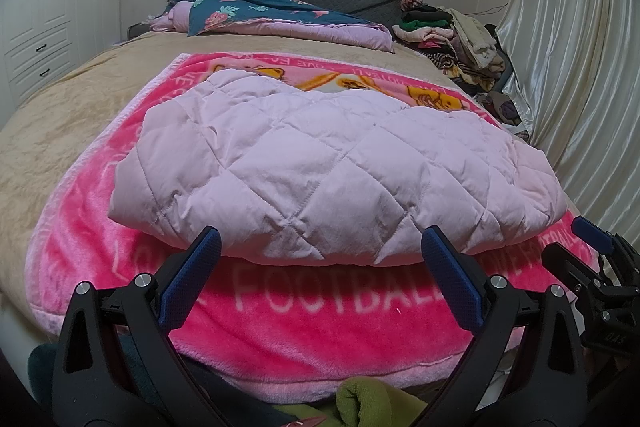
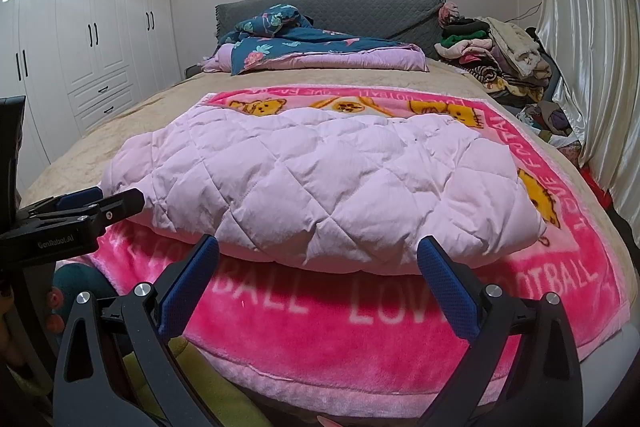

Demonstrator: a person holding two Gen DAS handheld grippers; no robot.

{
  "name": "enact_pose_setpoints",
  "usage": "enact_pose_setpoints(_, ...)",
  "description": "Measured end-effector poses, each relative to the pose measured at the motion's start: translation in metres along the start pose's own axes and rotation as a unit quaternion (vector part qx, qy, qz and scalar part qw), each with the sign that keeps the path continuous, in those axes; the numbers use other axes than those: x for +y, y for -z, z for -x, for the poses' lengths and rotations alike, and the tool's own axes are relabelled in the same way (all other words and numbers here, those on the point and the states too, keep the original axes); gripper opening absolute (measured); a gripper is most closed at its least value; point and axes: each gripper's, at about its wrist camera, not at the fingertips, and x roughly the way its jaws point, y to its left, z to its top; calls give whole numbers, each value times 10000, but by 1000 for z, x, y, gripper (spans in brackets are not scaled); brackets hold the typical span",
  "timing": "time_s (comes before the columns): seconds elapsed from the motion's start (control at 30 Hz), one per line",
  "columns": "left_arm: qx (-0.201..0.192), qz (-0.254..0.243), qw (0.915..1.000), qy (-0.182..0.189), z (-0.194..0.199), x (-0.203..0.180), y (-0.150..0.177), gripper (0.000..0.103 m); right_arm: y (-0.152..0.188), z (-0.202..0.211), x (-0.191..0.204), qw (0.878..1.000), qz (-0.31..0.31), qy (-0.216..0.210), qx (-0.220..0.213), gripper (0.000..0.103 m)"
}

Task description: Fold large clothes

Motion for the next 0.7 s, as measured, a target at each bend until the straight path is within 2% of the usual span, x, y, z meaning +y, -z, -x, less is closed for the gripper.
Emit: enact_pose_setpoints(0.7, 14, 7, 10000, 25, 0, 0, -2, 94, -5, 3, 3, 10000, 31, 17, -23, 99)
